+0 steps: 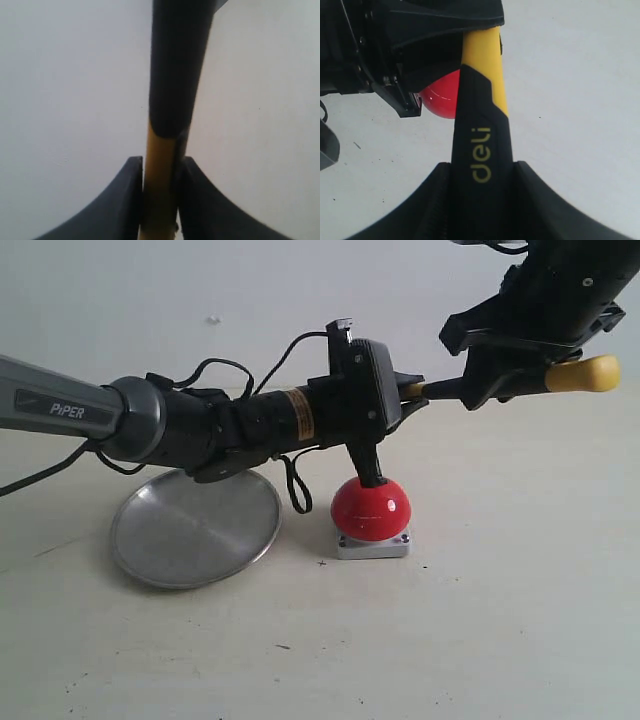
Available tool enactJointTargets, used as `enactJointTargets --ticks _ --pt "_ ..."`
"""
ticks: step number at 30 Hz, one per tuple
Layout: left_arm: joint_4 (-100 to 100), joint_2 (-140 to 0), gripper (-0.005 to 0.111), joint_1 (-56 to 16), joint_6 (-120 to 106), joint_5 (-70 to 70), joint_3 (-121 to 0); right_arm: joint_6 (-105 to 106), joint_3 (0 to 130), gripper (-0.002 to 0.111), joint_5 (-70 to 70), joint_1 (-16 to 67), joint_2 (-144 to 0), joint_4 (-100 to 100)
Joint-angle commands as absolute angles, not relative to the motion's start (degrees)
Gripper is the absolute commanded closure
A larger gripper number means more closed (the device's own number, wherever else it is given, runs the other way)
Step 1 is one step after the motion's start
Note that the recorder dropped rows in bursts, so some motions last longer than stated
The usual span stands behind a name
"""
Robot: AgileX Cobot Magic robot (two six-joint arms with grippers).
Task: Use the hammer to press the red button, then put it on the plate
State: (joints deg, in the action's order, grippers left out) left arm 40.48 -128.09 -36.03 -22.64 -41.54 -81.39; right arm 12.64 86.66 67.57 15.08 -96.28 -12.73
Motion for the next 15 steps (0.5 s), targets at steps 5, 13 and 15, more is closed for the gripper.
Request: enactJointTargets --ticks 5,13,15 --pt "34.0 -127.7 0.107 -36.2 -31.5 -40.8 -81.5 14.3 87.9 0.101 62.8 14.9 -95.0 -16.7" --pt "20.2 -127.7 0.107 -36.6 -46.2 -45.0 -81.5 16.3 92.2 0.058 63.9 14.9 -93.2 -21.0" --pt "18.9 -127.7 0.107 -36.6 -49.5 -46.2 -81.5 16.3 93.3 0.052 64.5 14.9 -92.6 -21.0"
